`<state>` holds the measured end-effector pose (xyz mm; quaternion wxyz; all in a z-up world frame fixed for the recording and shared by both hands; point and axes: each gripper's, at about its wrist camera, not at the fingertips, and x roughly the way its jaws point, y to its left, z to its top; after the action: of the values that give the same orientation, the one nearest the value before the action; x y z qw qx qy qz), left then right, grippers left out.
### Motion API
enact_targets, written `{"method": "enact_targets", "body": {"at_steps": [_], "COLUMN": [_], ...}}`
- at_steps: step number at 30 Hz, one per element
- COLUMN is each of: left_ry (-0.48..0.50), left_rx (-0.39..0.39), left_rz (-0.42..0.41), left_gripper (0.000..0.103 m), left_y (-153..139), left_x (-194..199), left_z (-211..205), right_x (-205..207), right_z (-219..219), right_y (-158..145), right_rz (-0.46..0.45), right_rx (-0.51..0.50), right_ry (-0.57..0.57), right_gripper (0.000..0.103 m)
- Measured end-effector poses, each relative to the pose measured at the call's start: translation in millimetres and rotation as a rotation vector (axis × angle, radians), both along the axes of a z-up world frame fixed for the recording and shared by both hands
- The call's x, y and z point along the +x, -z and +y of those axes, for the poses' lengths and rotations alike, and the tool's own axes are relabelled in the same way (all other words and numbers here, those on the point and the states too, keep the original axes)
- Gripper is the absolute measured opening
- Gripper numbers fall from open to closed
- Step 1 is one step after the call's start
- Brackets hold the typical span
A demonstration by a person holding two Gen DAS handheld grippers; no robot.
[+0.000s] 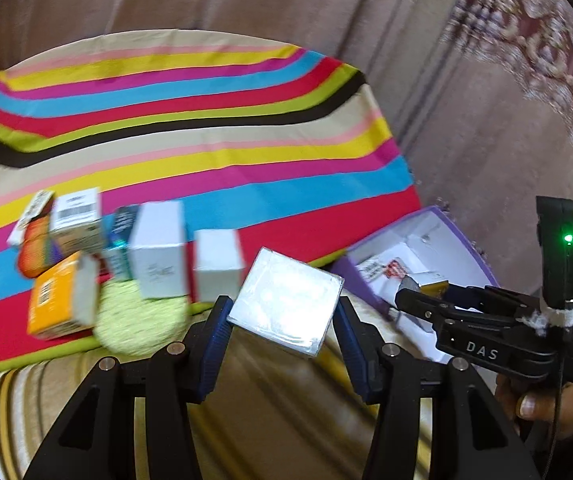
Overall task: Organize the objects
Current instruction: 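Carry both boxes into the storage box and open both tools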
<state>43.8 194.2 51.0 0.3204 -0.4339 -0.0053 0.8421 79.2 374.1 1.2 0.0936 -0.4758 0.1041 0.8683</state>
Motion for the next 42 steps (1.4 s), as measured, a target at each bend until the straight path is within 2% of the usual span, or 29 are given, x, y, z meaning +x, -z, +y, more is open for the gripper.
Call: {"method": "enact_targets", "body": {"at_steps": [12, 19, 21, 23, 24, 25, 27, 34, 42], "left_ry": [0.206, 0.301, 0.318, 0.341, 0.351, 0.352, 0.34, 0.278, 0.207], "left_rx": [0.018, 0.025, 0.031, 0.044, 0.047, 0.047, 0.051, 0.096, 0.09], "left_rz": [-0.01, -0.022, -0.024, -0.032, -0.039, -0.04, -0.044, -0.058, -0.034], "left_gripper": [0.052, 0.052, 0.052, 0.055, 0.059, 0.06, 0.065, 0.065, 0.065], "left_y": [3, 8, 9, 9, 9, 10, 10, 8, 4], "left_x": [10, 18, 19, 21, 21, 21, 20, 13, 13], "left_z": [88, 118, 123, 127, 129, 130, 127, 113, 90], "right_x": [32, 40, 43, 45, 46, 47, 47, 42, 36], "right_z": [72, 94, 97, 101, 101, 103, 104, 96, 80], "right_y": [-1, -1, -3, -5, -6, -8, -10, -8, -9], "right_rz": [-0.02, -0.033, -0.031, -0.024, -0.02, -0.013, -0.005, -0.002, 0.001], "right_rx": [0.028, 0.027, 0.031, 0.036, 0.039, 0.043, 0.044, 0.026, 0.014], "right_ry": [0.198, 0.263, 0.28, 0.296, 0.303, 0.312, 0.315, 0.286, 0.242], "right_gripper": [0.052, 0.053, 0.056, 0.071, 0.074, 0.078, 0.079, 0.079, 0.079]}}
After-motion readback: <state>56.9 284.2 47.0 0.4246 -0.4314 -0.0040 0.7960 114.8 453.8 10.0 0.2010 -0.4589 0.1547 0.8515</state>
